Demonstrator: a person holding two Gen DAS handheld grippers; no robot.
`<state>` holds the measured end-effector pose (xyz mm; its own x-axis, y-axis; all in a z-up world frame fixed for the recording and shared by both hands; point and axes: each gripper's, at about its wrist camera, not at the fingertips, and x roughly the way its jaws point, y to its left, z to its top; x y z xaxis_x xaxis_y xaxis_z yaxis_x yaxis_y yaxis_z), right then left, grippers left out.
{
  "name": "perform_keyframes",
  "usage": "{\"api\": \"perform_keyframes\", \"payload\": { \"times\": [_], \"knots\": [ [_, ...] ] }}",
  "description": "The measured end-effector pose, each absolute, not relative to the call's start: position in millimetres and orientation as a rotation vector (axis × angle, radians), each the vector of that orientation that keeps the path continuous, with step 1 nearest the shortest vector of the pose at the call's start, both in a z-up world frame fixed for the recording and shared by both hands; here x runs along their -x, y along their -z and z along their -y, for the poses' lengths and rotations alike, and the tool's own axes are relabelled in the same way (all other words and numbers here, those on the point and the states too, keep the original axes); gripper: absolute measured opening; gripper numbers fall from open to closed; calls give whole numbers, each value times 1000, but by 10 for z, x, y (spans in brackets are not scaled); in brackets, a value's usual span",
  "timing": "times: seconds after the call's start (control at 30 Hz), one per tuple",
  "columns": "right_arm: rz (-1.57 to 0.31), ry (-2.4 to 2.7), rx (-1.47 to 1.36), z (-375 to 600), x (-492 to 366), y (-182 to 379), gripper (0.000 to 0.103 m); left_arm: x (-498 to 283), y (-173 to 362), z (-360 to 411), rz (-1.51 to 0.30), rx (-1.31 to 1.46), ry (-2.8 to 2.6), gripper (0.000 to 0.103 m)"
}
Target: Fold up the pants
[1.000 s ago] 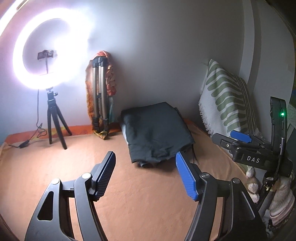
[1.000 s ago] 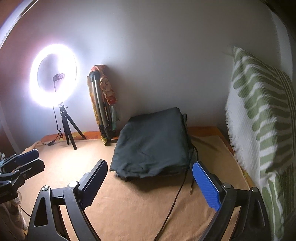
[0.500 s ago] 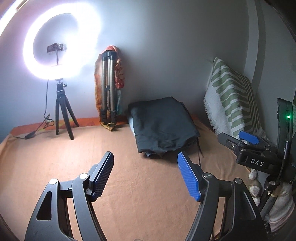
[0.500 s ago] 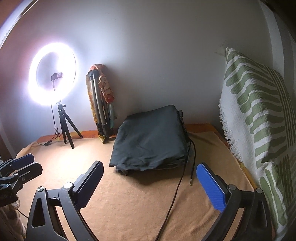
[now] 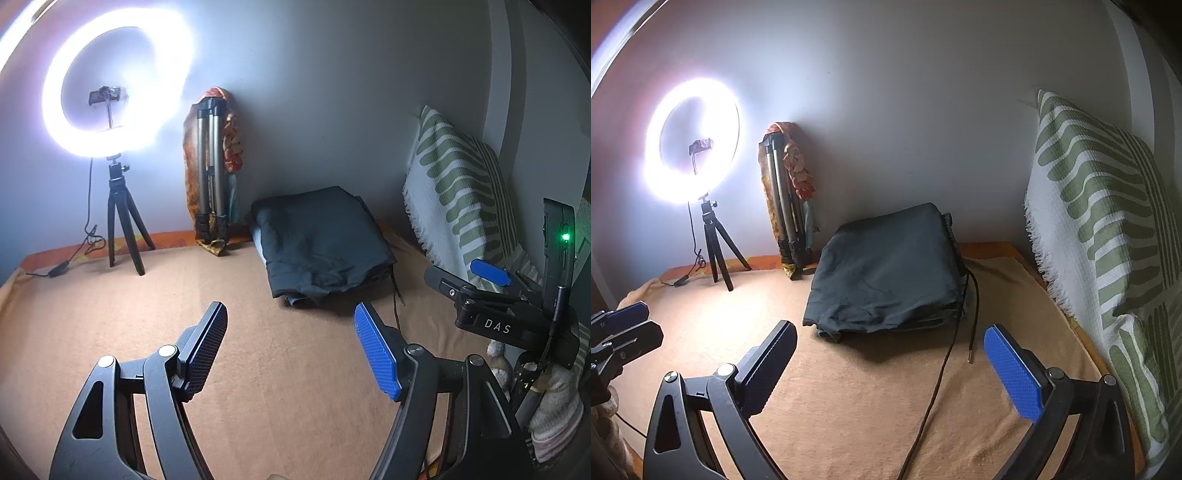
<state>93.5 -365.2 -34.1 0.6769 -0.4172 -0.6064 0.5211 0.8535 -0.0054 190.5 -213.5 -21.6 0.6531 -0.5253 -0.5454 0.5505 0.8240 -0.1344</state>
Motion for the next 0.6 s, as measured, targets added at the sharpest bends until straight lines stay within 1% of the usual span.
{"api": "perform_keyframes", "payload": {
  "times": [0.6],
  "knots": [
    [-644, 528, -170, 3657, -946, 369, 103, -1909, 247, 2168, -616, -62, 625, 72]
  ]
}}
